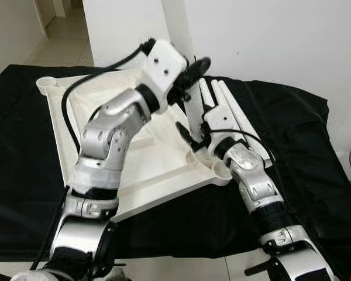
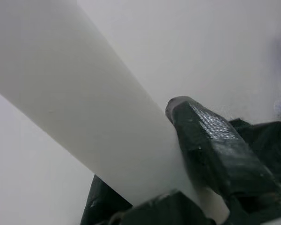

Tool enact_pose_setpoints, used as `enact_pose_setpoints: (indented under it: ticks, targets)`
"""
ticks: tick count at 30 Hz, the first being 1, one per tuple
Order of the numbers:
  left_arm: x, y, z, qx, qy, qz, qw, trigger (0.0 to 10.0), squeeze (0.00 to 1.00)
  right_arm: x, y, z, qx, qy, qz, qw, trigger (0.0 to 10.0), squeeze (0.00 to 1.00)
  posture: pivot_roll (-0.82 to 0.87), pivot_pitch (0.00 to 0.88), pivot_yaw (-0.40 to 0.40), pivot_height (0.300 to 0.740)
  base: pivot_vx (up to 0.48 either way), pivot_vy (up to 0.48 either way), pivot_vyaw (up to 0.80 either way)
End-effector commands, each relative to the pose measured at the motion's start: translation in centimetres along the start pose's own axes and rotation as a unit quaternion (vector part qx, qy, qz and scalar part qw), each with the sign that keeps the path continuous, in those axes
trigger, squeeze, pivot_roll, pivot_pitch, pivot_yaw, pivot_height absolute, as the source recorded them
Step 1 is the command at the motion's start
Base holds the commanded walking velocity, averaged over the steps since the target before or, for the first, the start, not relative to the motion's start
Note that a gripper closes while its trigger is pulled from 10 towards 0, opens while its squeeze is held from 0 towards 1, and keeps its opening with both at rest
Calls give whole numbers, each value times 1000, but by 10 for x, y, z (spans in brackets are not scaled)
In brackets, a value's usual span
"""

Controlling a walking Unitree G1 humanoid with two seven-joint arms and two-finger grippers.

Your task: Building children table

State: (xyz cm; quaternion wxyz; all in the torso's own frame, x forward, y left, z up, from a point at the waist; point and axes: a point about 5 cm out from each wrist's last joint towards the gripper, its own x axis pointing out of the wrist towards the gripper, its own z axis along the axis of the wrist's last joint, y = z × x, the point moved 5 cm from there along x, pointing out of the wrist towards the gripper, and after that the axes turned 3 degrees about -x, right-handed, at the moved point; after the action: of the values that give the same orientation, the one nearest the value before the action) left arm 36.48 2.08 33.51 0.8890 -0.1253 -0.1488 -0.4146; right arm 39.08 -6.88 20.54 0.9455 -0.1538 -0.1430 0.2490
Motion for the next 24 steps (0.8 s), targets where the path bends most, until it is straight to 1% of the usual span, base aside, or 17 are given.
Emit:
enact_pose_setpoints:
  ticks: [1, 2, 3, 4, 5, 6, 7, 9, 10, 12, 13, 17, 18, 19, 21, 23, 24]
  targets:
    - [7, 6, 5, 15, 0, 36, 999, 10000, 0, 3, -12, -2, 4, 11, -34, 999, 10000, 0, 31, 0, -61, 740, 0, 0, 0]
    - [11, 10, 7, 33, 4, 55, 998, 10000, 0, 6, -17, -3, 10, 19, -53, 998, 10000, 0, 30, 0, -62, 740, 0, 0, 0]
    - [11, 10, 7, 33, 4, 55, 998, 10000, 0, 6, -17, -3, 10, 19, -53, 998, 10000, 0, 30, 0, -62, 740, 0, 0, 0]
    - [15, 14, 10, 58, 8, 77, 995, 10000, 0, 9, -23, -3, 9, 25, -77, 997, 10000, 0, 31, 0, -64, 740, 0, 0, 0]
    - [15, 14, 10, 58, 8, 77, 995, 10000, 0, 9, -23, -3, 9, 25, -77, 997, 10000, 0, 31, 0, -64, 740, 0, 0, 0]
    - [18, 15, 12, 66, 7, 87, 994, 10000, 0, 12, -25, -2, -3, 25, -87, 996, 10000, 0, 28, 0, -64, 740, 0, 0, 0]
    - [20, 15, 13, 65, 6, 89, 994, 10000, 0, 12, -25, -2, -8, 26, -90, 996, 10000, 0, 28, 0, -64, 740, 0, 0, 0]
    - [22, 14, 15, 70, 4, 94, 993, 10000, 0, 14, -26, -1, -9, 27, -102, 994, 10000, 0, 26, 0, -64, 740, 0, 0, 0]
    - [25, 12, 18, 76, -4, 103, 992, 10000, 0, 18, -27, -1, -15, 31, -126, 991, 10000, 0, 25, 0, -65, 740, 0, 0, 0]
    - [26, 11, 19, 84, -6, 106, 991, 10000, 0, 19, -27, -2, -15, 34, -136, 990, 10000, 0, 25, 0, -65, 740, 0, 0, 0]
    - [28, 8, 20, 85, -8, 108, 990, 10000, 0, 20, -28, -2, -23, 38, -151, 987, 10000, 0, 27, 0, -64, 740, 0, 0, 0]
    - [33, 2, 22, 82, -13, 112, 990, 10000, 0, 24, -27, -3, -31, 41, -188, 981, 10000, 0, 29, 0, -65, 740, 0, 0, 0]
    - [33, 2, 22, 82, -13, 112, 990, 10000, 0, 24, -27, -3, -31, 41, -188, 981, 10000, 0, 29, 0, -65, 740, 0, 0, 0]
    - [35, 0, 23, 79, -14, 112, 990, 10000, 0, 27, -26, -3, -27, 41, -203, 978, 10000, 0, 28, 0, -65, 740, 0, 0, 0]
    - [35, 0, 23, 79, -14, 112, 990, 10000, 0, 27, -26, -3, -27, 41, -203, 978, 10000, 0, 28, 0, -65, 740, 0, 0, 0]
    - [38, -3, 23, 77, -16, 108, 991, 10000, 0, 33, -21, 3, -53, 29, -215, 975, 10000, 0, 32, 0, -66, 740, 0, 0, 0]
    - [38, -3, 23, 77, -16, 108, 991, 10000, 0, 33, -21, 3, -53, 29, -215, 975, 10000, 0, 32, 0, -66, 740, 0, 0, 0]
